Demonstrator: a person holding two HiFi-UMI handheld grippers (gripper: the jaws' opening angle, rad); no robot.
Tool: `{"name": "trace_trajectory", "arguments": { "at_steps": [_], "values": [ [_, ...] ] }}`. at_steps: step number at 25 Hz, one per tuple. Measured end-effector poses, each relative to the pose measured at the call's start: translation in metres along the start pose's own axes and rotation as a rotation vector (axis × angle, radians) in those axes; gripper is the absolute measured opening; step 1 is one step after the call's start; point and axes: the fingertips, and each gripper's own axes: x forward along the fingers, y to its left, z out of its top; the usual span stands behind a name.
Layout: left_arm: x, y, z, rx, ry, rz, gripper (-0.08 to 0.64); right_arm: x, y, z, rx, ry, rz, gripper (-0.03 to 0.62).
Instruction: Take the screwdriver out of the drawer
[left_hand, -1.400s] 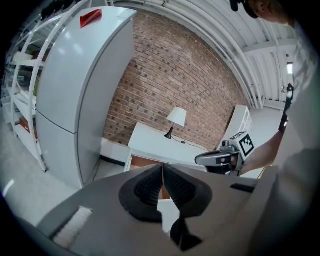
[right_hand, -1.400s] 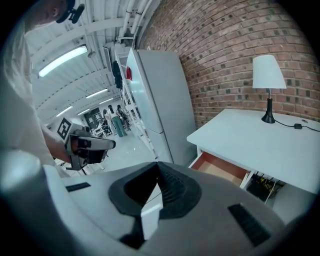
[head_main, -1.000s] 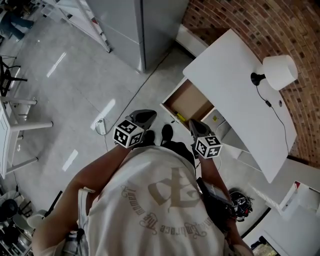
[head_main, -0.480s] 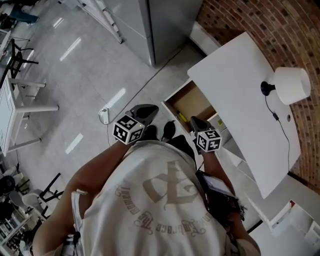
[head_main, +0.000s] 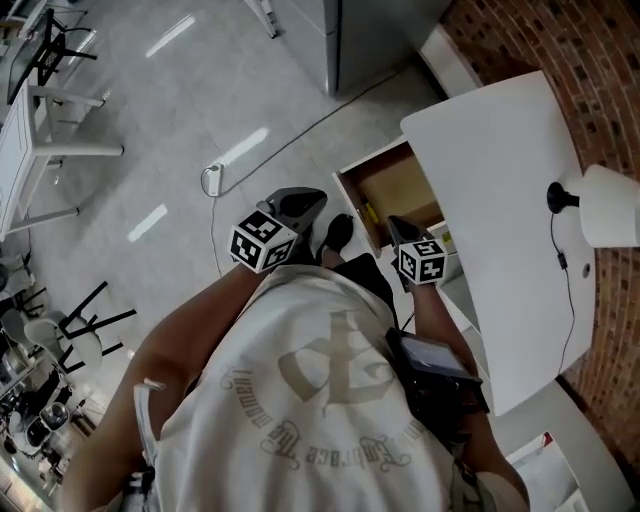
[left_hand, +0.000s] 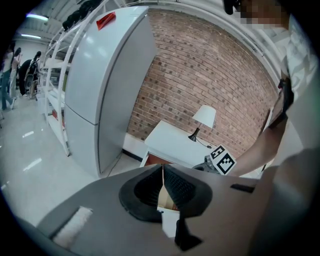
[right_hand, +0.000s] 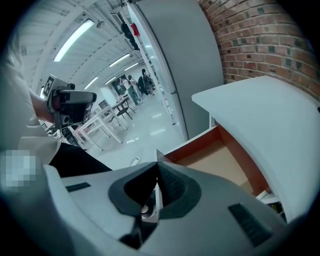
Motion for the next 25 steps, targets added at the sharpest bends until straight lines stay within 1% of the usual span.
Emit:
{"name": "trace_trajectory", "arguments": {
  "at_steps": [4, 11, 16, 19, 25],
  "values": [
    [0.002, 0.004, -0.012, -0.023, 0.007, 0.029, 0.012, 0.015, -0.008, -0.009, -0.042, 0.061, 0.016, 0.006],
    [-0.005, 0.015, -0.036, -0.074, 0.011, 0.072, 0.012, 0.044, -0.011, -0.024, -0.089, 0.143, 0.031, 0.006],
    [-0.005, 0.016, -0.054, -0.114, 0.008, 0.090, 0.012, 0.055, -0.015, -0.035, -0.085, 0.186, 0.028, 0.006],
    [-0.003, 0.017, -0.062, -0.118, 0.010, 0.089, 0.012, 0.063, -0.020, -0.043, -0.084, 0.223, 0.024, 0.006],
    [0.000, 0.008, -0.084, -0.112, 0.033, 0.064, 0.012, 0.079, -0.027, -0.071, -0.100, 0.321, 0.019, 0.006]
  ]
}}
